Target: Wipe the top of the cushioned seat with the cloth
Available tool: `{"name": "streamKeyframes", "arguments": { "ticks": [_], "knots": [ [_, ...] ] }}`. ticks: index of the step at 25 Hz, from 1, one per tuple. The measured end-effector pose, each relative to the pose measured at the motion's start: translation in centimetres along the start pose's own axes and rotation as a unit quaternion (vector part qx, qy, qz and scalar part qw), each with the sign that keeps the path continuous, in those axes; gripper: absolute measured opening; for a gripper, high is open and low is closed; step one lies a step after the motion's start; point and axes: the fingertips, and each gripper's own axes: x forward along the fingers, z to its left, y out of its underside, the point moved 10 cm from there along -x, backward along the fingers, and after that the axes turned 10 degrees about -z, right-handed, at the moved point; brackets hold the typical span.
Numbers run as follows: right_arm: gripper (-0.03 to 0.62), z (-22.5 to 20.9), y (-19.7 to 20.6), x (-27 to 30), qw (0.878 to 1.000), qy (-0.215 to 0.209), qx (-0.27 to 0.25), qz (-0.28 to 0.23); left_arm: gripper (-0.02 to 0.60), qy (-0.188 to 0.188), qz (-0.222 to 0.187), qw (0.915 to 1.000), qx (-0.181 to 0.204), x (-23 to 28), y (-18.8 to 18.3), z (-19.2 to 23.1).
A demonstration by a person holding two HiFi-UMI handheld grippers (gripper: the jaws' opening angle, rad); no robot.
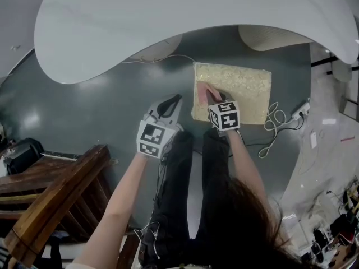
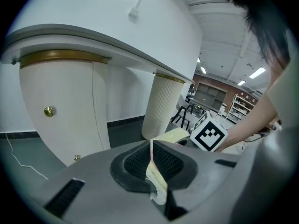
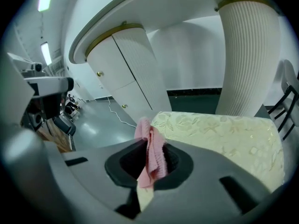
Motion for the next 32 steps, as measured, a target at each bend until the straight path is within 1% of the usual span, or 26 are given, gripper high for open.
{"name": "streamKeyframes", "arguments": {
  "ticks": [4, 7, 9, 16, 23, 27, 32],
  "knots": [
    [0.014, 0.7, 1.2, 1.3, 0.999, 0.000, -0.020, 0.035, 0.015, -0.001, 0.004, 1.0000, -0.003, -0.5, 0.2, 0.6],
    [0.015, -0.3, 1.7, 0.8, 0.998, 0.008, -0.036, 0.050, 0.015, 0.003, 0.000, 1.0000, 0.002, -0.5, 0.1, 0.4],
    [0.015, -1.5, 1.9, 0.1, 0.998, 0.020, -0.035, 0.051, 0.015, 0.006, -0.001, 1.0000, 0.003, -0.2, 0.1, 0.2],
    [0.015, -8.5, 2.9, -4.8, 0.995, 0.093, -0.002, 0.048, 0.015, 0.022, 0.001, 0.9997, 0.004, 1.4, 0.0, -2.2],
    [0.015, -15.3, 4.5, -10.2, 0.985, 0.162, 0.033, 0.049, 0.015, 0.049, 0.004, 0.9988, 0.008, 4.2, -0.4, -5.8],
    [0.015, -17.8, 5.6, -12.5, 0.980, 0.187, 0.052, 0.048, 0.015, 0.061, 0.004, 0.9980, 0.015, 5.8, -0.8, -7.8],
    [0.015, -19.7, 7.0, -14.5, 0.975, 0.206, 0.063, 0.055, 0.015, 0.074, 0.004, 0.9970, 0.022, 6.7, -1.2, -9.4]
  ]
}}
